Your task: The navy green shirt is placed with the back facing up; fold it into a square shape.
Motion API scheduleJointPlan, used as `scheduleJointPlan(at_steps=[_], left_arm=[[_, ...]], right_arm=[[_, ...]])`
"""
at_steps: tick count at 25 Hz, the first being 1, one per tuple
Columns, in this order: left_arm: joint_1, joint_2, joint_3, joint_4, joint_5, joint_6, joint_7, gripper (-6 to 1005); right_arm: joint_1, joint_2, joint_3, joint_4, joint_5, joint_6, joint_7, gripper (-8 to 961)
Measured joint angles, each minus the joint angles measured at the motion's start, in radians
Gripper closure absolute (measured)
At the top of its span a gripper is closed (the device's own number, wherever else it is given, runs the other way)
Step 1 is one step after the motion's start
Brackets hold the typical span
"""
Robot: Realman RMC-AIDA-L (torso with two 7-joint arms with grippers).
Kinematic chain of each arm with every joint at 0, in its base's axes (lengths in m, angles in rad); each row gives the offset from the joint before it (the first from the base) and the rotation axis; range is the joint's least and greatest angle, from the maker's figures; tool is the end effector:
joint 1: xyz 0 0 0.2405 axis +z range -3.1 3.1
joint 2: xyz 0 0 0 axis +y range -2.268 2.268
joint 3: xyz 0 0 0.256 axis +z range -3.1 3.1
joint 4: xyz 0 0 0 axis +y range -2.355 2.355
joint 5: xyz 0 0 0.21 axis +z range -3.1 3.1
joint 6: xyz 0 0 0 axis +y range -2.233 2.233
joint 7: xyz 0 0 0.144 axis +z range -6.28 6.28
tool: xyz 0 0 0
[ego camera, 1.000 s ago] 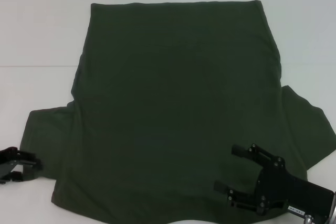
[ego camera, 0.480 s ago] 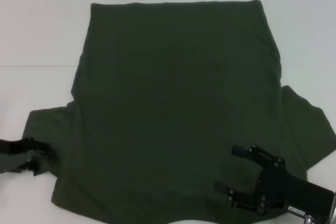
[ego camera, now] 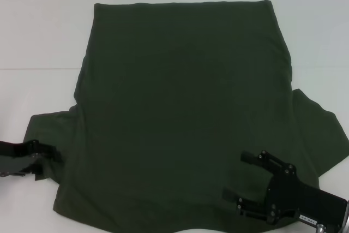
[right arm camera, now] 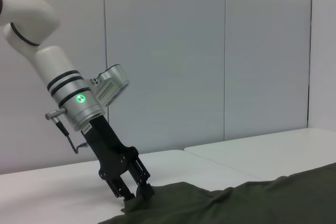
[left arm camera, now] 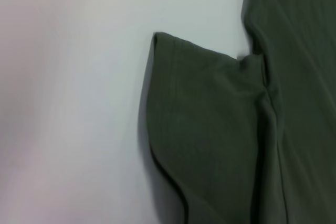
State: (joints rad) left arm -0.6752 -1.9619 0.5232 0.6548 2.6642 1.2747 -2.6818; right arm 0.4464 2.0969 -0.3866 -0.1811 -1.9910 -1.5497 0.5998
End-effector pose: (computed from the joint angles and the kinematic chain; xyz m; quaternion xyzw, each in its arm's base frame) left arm -0.3360 0.3754 0.0543 -0.6441 -0.7266 -0.0568 0.2321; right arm 0.2914 0.2663 -0.0570 -0.9053 0.1095 0.3325 0.2405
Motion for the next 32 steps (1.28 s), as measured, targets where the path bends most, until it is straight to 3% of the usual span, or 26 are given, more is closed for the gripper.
scheduleJointPlan(at_steps=[9,14,19,22,28,32], left_arm=[[-0.009,0.001,0.009,0.0,0.004,0.007,-0.007,390],[-0.022,-0.001,0.088,0.007,0.005,0.005,-0.012,392],[-0.031,-0.002,0.105,0.01,0.005,0.002,-0.019,560],[-0.031,0.002,0.105,0.011,0.005,0.002,-0.023,799],[-0.031,0.003,0.107,0.011,0.006,0.001,-0.024,988],[-0.031,0.003,0.107,0.011,0.007,0.002,-0.021,988]], right_arm=[[0.0,0.0,0.0,-0.002,0.0,-0.004,0.0,22],[0.0,0.0,0.0,-0.005,0.0,-0.015,0.0,22],[-0.004,-0.001,0.0,-0.006,0.0,-0.015,0.0,22],[-0.006,-0.002,0.0,-0.006,0.0,-0.015,0.0,23],[-0.008,0.0,0.0,-0.006,0.001,-0.015,0.0,23],[-0.008,0.0,0.0,-0.006,0.002,-0.014,0.0,22]])
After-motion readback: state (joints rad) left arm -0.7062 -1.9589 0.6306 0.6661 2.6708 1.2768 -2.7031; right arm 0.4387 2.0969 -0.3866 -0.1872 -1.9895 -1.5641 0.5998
